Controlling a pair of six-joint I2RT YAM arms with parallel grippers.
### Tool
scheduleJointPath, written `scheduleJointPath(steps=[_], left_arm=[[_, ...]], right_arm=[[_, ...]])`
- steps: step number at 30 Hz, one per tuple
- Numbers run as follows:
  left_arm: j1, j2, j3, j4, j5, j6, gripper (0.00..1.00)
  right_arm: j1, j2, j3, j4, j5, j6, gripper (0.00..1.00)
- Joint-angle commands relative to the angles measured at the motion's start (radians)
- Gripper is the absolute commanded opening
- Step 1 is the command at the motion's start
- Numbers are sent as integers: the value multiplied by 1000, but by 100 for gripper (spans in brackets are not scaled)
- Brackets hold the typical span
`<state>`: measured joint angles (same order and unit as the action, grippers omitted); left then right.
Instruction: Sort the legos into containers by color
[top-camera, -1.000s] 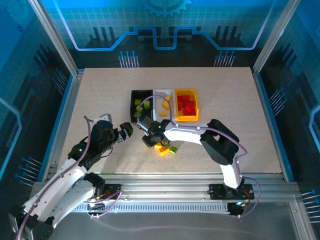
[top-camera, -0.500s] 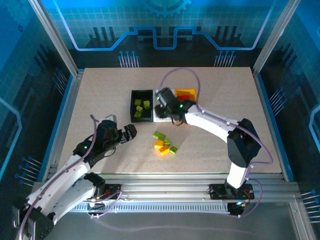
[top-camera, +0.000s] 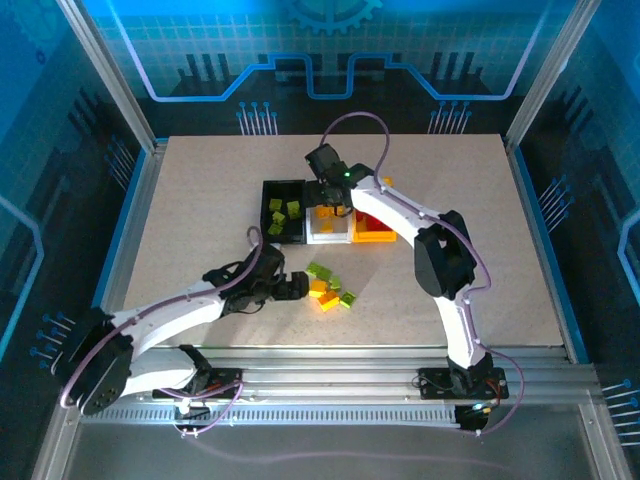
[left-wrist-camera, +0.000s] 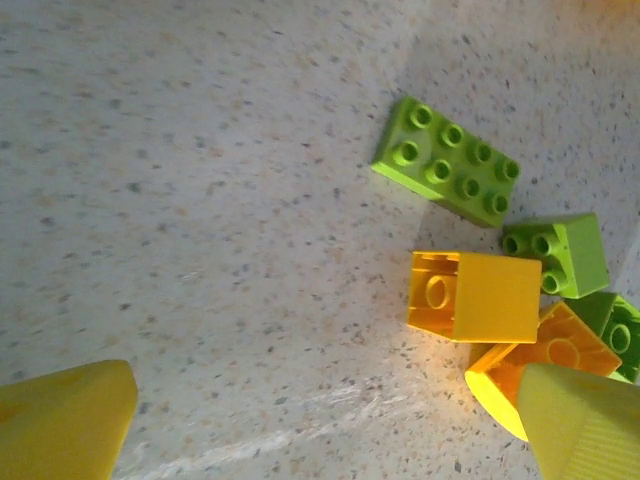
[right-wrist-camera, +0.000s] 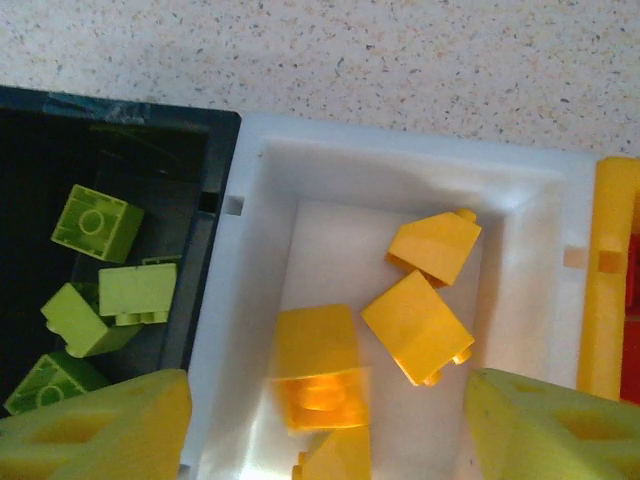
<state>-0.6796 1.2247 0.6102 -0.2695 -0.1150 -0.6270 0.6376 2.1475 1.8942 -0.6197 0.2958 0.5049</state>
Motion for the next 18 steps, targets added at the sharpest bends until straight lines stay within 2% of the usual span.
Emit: scheduleJointPath(steps=[1,7,11,15,18], left_arm=[[-53,69,72,71,37,57,99],[-113,219,140,99,2,82,97],[-152,314,203,75,-76,120,94],[-173,388,242,48,-134,126,85],[-181,417,244,53,-147,124,74]], right_arm=[[-12,-100,-23,5,-15,22,75],[-13,-310,-285,115,-30,38,75],[-18,-404,-421,161,-37,53,75],[-26,-463,-497,185,-47,64,76],[-26,-495,-531,192,-43,64,75]])
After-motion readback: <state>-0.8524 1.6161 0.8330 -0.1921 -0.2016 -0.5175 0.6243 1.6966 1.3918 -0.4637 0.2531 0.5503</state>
